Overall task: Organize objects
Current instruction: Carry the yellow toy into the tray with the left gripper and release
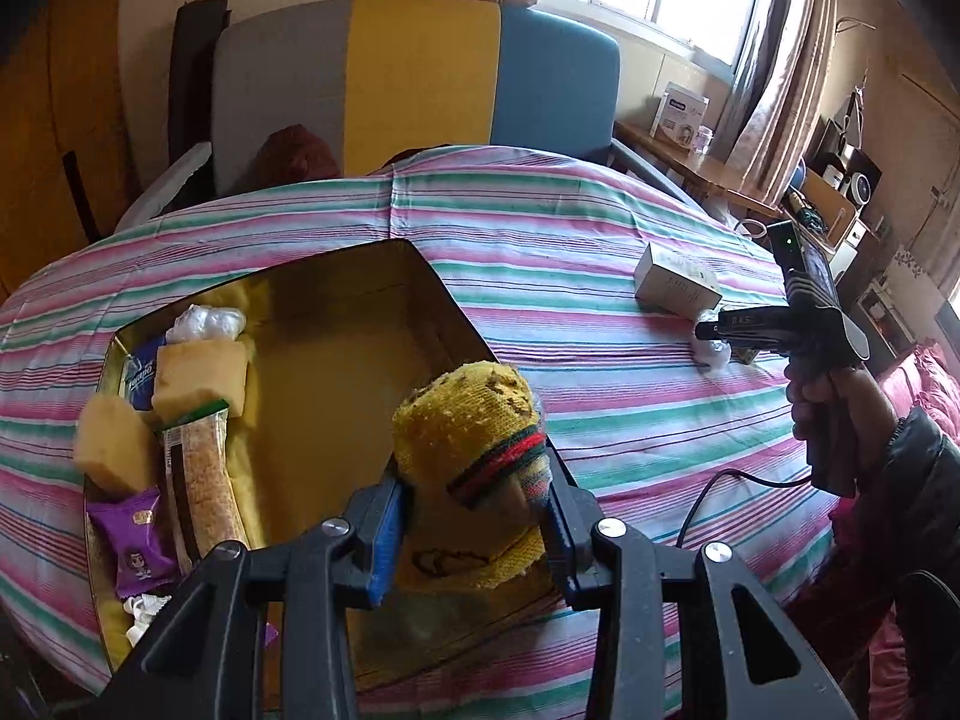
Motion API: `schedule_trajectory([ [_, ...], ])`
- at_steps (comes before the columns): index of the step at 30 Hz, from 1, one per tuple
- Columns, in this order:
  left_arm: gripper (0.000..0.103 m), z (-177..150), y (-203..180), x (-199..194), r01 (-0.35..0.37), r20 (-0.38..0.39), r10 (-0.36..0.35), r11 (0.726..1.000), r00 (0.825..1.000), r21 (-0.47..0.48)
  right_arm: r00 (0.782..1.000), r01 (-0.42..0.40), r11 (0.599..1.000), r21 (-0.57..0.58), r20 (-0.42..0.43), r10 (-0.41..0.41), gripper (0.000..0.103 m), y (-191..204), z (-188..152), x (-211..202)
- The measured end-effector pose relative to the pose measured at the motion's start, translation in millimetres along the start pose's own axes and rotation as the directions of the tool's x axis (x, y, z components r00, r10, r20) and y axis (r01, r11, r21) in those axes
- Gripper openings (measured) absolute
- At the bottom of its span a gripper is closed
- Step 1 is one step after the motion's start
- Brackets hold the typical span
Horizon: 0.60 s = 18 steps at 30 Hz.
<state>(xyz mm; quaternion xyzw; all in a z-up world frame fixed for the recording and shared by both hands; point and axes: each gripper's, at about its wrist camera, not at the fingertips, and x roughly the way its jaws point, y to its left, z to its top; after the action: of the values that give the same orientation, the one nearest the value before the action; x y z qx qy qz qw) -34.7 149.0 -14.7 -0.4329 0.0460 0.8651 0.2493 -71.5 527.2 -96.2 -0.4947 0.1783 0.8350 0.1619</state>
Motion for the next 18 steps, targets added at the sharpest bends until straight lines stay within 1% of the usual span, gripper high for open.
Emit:
schedule_trajectory([
  [7, 0.040, -1, 3, 7, 0.001, -0.018, -0.001, 1.000, 1.000, -0.009, 1.000, -0.011, 1.000, 0.013, -0.010, 0.011, 0.030, -2, 1, 1],
  [10, 0.040, -2, 4, 9, 0.006, -0.023, -0.006, 1.000, 1.000, -0.012, 1.000, -0.028, 0.999, 0.037, -0.008, 0.028, 0.030, -6, 2, 2],
  [13, 0.040, -2, 7, 10, 0.013, -0.027, -0.013, 1.000, 1.000, -0.017, 0.999, -0.033, 0.999, 0.042, -0.015, 0.034, 0.031, -8, 2, 4],
  [18, 0.040, -1, 25, 10, 0.015, -0.033, -0.017, 0.998, 0.999, -0.064, 1.000, -0.019, 1.000, 0.024, -0.019, 0.019, 0.032, -5, 0, 4],
])
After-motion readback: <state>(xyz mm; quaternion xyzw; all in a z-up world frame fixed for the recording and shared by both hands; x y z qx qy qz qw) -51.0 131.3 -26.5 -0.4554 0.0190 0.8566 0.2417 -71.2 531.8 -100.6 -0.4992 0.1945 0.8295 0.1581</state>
